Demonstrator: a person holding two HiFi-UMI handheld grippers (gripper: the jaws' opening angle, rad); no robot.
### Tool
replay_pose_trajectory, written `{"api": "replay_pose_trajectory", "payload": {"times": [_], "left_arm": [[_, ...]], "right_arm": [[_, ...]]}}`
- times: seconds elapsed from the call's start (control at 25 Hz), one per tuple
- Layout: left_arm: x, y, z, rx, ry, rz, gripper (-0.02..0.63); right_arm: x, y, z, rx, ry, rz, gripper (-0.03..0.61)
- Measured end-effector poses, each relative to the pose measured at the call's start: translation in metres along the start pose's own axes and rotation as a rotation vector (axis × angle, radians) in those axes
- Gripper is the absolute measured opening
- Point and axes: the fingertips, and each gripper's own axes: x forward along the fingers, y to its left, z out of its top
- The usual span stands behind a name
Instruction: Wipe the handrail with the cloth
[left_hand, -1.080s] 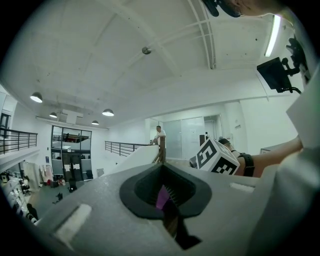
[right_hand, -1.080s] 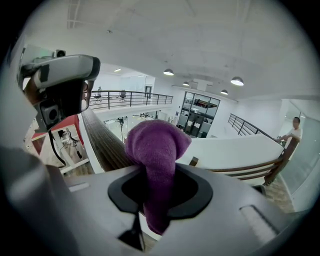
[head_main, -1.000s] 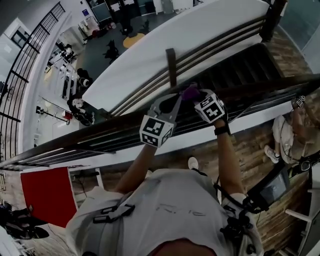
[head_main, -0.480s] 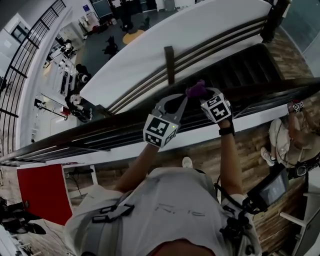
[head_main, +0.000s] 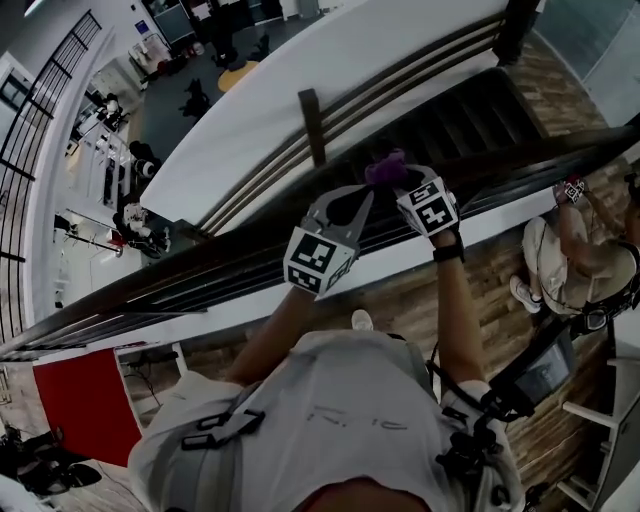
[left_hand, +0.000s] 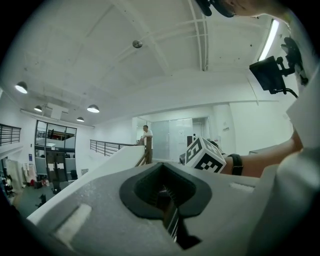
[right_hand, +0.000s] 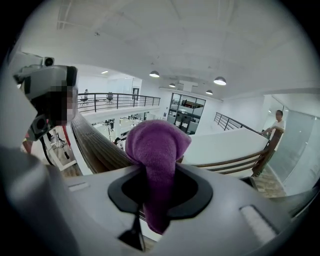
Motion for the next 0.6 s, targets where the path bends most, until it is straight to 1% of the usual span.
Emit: {"api": "replay_pose_trajectory", "payload": {"times": [0.12, 0.24, 0.44, 0.6], "left_arm": [[0.017, -0.011, -0.004, 0.004, -0.004, -0.032, 0.002], [0.030, -0.017, -0.005, 0.007, -0.010, -0.042, 0.002], [0.046, -0.028, -0.008, 0.001, 0.001, -0.071, 0.002], [0.055, -0.036, -0.013, 0.004, 0.014, -0.092, 0.002]], "right_arm": [[0.003, -0.021, -0.013, 0.002, -0.021, -0.024, 0.086], [-0.006, -0.036, -0.021, 0.027, -0.012, -0.050, 0.086], [-0.017, -0.090, -0.043, 0.058, -0.037, -0.166, 0.086], [-0.024, -0.121, -0.056, 0.109, -0.038, -0.190, 0.086]]}}
